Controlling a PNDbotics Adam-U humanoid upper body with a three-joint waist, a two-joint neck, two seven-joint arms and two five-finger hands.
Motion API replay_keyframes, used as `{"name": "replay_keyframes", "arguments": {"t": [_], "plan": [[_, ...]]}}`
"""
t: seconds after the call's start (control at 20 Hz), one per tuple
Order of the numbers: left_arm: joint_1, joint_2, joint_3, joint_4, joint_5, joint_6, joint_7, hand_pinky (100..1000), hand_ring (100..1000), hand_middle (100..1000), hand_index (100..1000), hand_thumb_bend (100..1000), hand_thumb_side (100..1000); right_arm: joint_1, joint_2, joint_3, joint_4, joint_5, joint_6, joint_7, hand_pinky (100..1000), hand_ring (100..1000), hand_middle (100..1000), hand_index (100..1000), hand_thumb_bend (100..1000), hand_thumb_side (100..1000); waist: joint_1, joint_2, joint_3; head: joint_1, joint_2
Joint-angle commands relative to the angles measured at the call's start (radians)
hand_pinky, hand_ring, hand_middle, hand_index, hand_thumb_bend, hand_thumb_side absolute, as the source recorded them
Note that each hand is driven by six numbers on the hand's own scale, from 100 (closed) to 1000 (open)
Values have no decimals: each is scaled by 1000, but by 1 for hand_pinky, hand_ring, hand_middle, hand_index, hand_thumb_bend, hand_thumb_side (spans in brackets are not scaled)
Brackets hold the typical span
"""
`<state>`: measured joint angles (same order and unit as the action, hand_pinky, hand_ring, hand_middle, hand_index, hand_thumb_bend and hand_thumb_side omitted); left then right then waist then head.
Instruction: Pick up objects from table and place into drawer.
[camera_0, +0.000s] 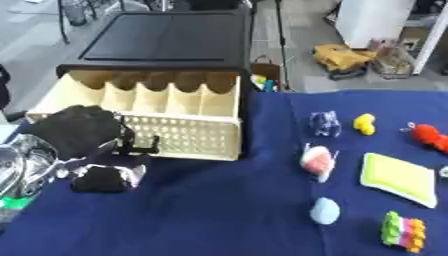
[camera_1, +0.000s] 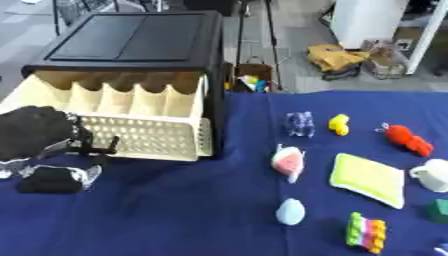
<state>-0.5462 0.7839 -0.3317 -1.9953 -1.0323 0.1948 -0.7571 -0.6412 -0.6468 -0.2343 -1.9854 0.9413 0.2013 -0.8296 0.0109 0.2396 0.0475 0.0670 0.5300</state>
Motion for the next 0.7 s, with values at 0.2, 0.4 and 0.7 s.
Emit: {"name": "replay_keyframes", "arguments": {"t": [0.2,0.4,0.7], "plan": [[6,30,5,-5,32,-1,15,100,100,100,456,100,844,-8,-20,-10,-15,8,10,-9,580,645,615,677,100,1000,-3,-17,3,0,-4],[9,29,5,-5,48,-4,23,100,100,100,452,100,848,-8,-21,-10,-15,9,10,-9,580,645,615,677,100,1000,-4,-17,5,0,-2],[10,25,6,-5,72,-7,30,100,100,100,448,100,849,-5,-20,-11,-15,9,11,-11,580,645,615,677,100,1000,-4,-19,9,0,0]]}}
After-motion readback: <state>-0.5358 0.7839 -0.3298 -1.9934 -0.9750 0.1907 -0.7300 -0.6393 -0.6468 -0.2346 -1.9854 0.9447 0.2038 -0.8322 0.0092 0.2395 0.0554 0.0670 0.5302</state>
